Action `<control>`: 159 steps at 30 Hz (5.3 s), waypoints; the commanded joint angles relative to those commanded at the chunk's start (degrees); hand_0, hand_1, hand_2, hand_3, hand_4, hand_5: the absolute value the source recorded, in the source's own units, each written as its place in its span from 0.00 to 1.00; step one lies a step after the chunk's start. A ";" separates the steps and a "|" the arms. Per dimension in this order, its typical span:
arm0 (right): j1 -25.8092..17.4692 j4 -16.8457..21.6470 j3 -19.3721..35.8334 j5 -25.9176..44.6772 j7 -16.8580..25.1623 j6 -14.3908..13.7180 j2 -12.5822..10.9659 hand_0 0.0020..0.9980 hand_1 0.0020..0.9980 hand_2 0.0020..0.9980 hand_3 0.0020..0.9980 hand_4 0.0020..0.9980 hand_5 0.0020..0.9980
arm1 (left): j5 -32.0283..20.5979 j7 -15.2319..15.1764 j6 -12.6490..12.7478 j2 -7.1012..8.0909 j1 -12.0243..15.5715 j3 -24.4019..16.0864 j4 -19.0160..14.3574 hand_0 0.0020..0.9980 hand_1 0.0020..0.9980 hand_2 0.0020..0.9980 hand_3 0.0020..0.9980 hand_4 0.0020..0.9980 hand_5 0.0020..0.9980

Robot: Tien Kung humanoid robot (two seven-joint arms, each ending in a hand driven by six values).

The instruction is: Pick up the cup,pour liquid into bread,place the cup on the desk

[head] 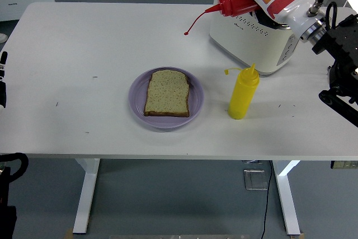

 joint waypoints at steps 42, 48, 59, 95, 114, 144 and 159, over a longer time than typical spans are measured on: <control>-31.22 -2.01 30.46 83.51 20.59 -9.25 6.89 0.22 0.28 0.39 0.51 0.44 0.10 | -0.01 -0.04 0.09 -0.10 0.41 0.79 0.06 0.81 0.74 0.73 0.73 0.49 1.00; -34.00 -5.29 30.63 82.59 27.42 -10.83 7.69 0.28 0.31 0.39 0.51 0.43 0.10 | -0.01 -0.06 0.12 -0.08 0.42 0.69 0.07 0.81 0.74 0.73 0.73 0.49 1.00; -36.72 -10.00 25.89 86.77 45.57 -16.13 10.75 0.34 0.34 0.40 0.51 0.43 0.10 | -0.01 -0.03 0.10 -0.11 0.25 0.99 0.22 0.81 0.74 0.73 0.73 0.49 1.00; -33.39 -19.36 12.63 95.28 46.46 -17.95 17.88 0.35 0.34 0.40 0.50 0.40 0.11 | 0.05 -0.05 0.08 -0.20 0.48 1.01 0.28 0.81 0.74 0.73 0.73 0.49 1.00; -32.01 -23.31 10.82 96.49 46.46 -18.12 19.50 0.36 0.34 0.40 0.50 0.40 0.11 | 0.07 -0.08 0.08 -0.19 0.78 1.38 0.31 0.81 0.74 0.73 0.73 0.49 1.00; -32.80 -23.09 10.50 93.29 46.46 -18.80 19.66 0.47 0.46 0.50 0.55 0.62 0.17 | 0.09 -0.08 0.10 -0.25 0.54 1.13 0.31 0.81 0.74 0.73 0.73 0.49 1.00; -34.92 -22.84 11.32 89.12 46.46 -18.88 19.73 0.74 0.64 0.68 0.76 0.69 0.16 | 0.07 -0.11 0.11 -0.23 0.45 0.90 0.26 0.81 0.74 0.73 0.73 0.49 1.00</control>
